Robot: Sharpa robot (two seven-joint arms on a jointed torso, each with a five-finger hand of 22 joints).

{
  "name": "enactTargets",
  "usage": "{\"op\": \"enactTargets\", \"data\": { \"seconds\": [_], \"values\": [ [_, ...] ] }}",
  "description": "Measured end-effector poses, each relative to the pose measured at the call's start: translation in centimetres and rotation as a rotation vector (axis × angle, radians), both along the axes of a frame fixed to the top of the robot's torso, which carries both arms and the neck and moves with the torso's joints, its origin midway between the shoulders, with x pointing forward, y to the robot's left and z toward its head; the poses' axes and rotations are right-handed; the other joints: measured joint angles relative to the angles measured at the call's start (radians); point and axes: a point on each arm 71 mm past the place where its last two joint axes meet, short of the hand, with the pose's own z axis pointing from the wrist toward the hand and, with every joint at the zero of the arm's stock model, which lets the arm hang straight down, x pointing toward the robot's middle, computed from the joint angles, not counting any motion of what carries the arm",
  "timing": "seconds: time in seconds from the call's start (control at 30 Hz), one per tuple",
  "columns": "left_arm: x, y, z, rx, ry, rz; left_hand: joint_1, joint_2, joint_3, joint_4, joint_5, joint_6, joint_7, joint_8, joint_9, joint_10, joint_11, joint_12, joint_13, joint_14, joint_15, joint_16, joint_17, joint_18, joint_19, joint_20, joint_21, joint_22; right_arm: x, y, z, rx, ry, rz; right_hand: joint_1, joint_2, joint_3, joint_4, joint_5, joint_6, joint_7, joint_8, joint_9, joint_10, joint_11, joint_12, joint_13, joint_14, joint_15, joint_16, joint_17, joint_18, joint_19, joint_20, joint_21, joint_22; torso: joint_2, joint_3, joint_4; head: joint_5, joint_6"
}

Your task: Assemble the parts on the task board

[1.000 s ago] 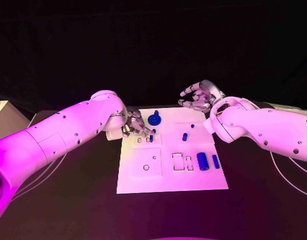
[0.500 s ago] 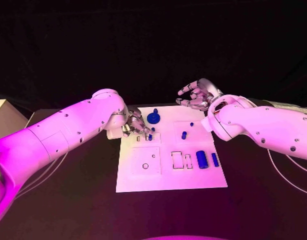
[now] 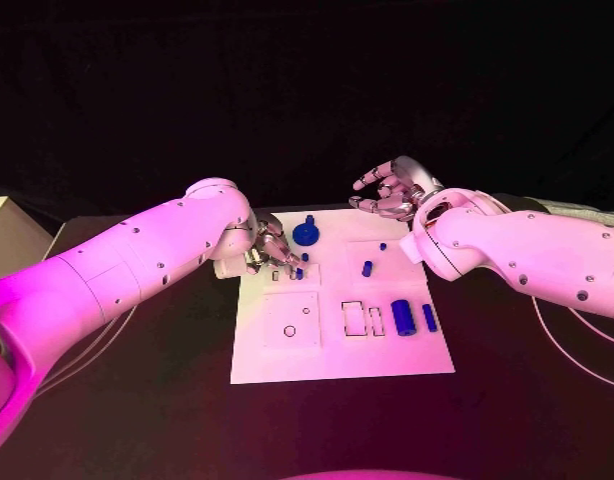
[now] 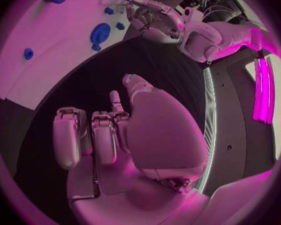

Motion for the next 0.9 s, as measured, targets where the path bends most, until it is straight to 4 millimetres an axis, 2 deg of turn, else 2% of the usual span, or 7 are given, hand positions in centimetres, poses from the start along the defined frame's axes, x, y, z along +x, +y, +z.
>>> {"op": "enactTargets", "data": {
  "seconds": [0.9],
  "values": [
    [-0.07, -0.76, -0.09, -0.011, 0.006, -0.004, 0.004, -0.004, 0.023, -0.004, 0.000, 0.000, 0.000, 0.000, 0.014, 0.000, 0.000, 0.000, 0.005, -0.004, 0.004, 0.000, 0.000, 0.000, 0.000, 0.000, 0.000, 0.005, 0.03, 0.37, -0.04, -0.001, 0.006, 0.007, 0.000, 0.000, 0.010, 0.001, 0.004, 0.000, 0.000, 0.000, -0.001, 0.000, 0.000, 0.000, 0.000, 0.000, 0.000, 0.000, 0.000, 0.000, 0.000, 0.000, -0.004, 0.000, 0.001, 0.0019, 0.0006, -0.007, -0.010]
  ]
}}
